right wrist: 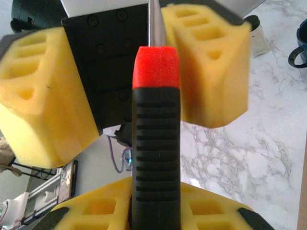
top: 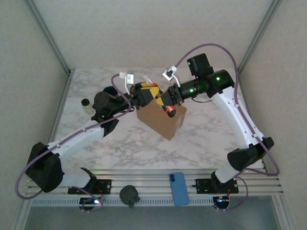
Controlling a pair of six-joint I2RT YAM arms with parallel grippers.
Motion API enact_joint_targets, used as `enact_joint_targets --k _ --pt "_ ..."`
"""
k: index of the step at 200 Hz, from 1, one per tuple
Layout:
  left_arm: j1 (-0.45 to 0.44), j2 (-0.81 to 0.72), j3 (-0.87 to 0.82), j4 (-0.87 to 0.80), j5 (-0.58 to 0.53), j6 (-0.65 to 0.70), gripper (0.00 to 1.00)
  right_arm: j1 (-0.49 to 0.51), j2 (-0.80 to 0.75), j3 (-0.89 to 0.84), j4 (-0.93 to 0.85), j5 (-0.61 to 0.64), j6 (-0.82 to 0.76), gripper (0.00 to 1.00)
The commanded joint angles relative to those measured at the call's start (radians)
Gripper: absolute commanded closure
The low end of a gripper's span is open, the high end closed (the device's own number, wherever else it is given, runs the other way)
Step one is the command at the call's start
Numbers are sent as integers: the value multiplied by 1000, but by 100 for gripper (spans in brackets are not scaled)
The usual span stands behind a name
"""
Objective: Unpack the express box
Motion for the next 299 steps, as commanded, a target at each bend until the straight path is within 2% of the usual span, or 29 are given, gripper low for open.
enact_joint_targets --k 1,29,57,91,128,137,147,161,171,176,187,209,256,299 --pt "-14 11 33 70 3 -17 52 7 -2 8 -6 -28 -2 100" --pt "-20 15 32 71 5 -14 58 7 -3 8 14 -37 16 100" --pt "-25 16 32 73 6 -13 74 7 1 5 41 -52 40 100" --pt "-28 16 36 70 -6 -10 100 7 -8 -25 94 -62 79 100" --pt "-27 9 34 67 -43 -8 100 6 -52 -99 213 -36 177 100" --pt "-29 6 33 68 -58 -8 100 6 -71 -129 257 -31 209 93" --pt "-28 1 30 75 -74 -9 100 6 -97 -170 316 -16 252 75" --pt "-29 -11 23 90 -106 -7 100 5 -146 -248 432 10 328 57" --pt "-27 -22 17 101 -129 -8 100 5 -187 -318 538 30 396 48" --pt "-27 -24 16 107 -138 -9 100 4 -207 -351 592 38 431 40" --pt "-28 -30 16 121 -155 -11 100 4 -241 -412 698 55 500 35" --pt "-29 -33 21 144 -172 -19 100 4 -285 -490 832 92 595 33" --pt "-29 -27 8 194 -188 -50 100 4 -324 -598 1101 135 775 41" --pt "-27 -24 0 211 -193 -60 100 4 -302 -599 1192 106 840 52"
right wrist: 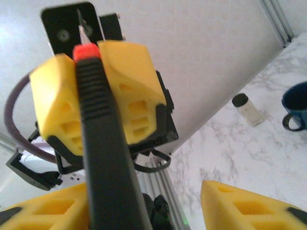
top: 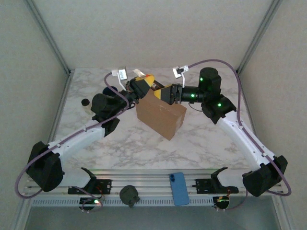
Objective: Unpack the express box
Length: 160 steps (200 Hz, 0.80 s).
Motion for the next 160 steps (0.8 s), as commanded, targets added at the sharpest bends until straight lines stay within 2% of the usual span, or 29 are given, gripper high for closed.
enact_joint_targets --k 1,53,103,135,160 --pt "-8 -23 -7 87 16 -22 100 -2 9 -4 136 10 84 52" --pt "-8 -18 -4 86 11 -21 100 -2 20 -21 211 -27 143 60" --pt "-8 3 6 95 22 -36 100 6 45 5 232 -71 158 58" --pt "-9 18 20 85 40 -42 100 12 63 43 184 -109 123 60" --pt "-9 18 31 45 54 -30 100 11 64 87 65 -136 29 55"
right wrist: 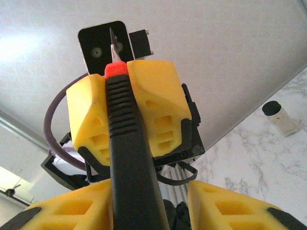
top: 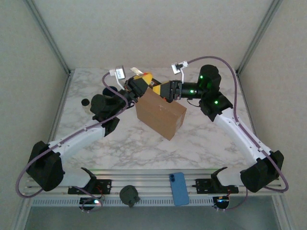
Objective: Unpack the express box
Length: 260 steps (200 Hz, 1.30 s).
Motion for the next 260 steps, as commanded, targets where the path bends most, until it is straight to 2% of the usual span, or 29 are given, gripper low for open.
enact_joint_targets --k 1,33,81,105,156,174,204,213,225,235,245,260 --pt "-13 9 33 0 76 -8 100 10 12 69 -78 -31 -92 55" --pt "-14 -7 31 -37 70 17 100 11 3 105 -177 -37 -169 55" --pt "-13 -6 34 -34 67 15 100 10 15 86 -130 -58 -133 66" --pt "-14 -6 34 -32 62 15 100 14 21 74 -104 -66 -117 67" --pt "-13 -11 29 -32 54 21 100 18 15 60 -92 -67 -109 83" --pt "-13 -12 29 -34 50 24 100 20 3 48 -79 -57 -100 100" --pt "-13 -10 29 -34 54 28 100 20 -14 36 -74 -32 -93 100" --pt "-13 -12 28 -34 57 31 82 19 -20 35 -82 -16 -97 100" --pt "-13 -16 24 -36 61 40 48 20 -25 44 -116 5 -113 100" --pt "-13 -24 21 -52 61 53 29 20 -29 68 -181 33 -146 100" --pt "-11 -38 20 -92 55 79 16 20 -31 103 -271 67 -196 100" --pt "-10 -75 26 -209 29 152 9 18 -28 173 -439 121 -281 100"
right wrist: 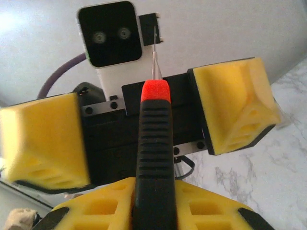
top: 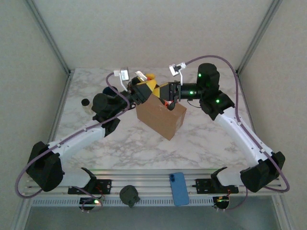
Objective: Unpack the express box
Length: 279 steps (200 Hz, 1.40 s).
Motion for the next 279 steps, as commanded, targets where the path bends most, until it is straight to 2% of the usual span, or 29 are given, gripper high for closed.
enact_joint_targets --k 1,18,52,78,106,156,190,279 --pt "0 -67 21 -132 -27 123 9 5 -27 112 -247 102 -126 100" --pt "-1 -128 31 -336 -106 236 7 0 -5 216 -451 178 -245 100" --pt "6 -245 40 -693 -352 398 8 0 85 420 -779 351 -441 100" --pt "18 -285 70 -896 -518 404 18 7 185 562 -979 473 -585 100" --pt "44 -211 158 -1109 -614 325 30 34 311 703 -1130 623 -705 100" --pt "68 -14 266 -1293 -613 215 40 116 550 922 -1305 863 -801 100" --pt "99 68 288 -1326 -608 178 48 132 635 978 -1325 896 -808 100" --pt "159 196 283 -1294 -538 178 55 159 743 994 -1255 871 -793 100"
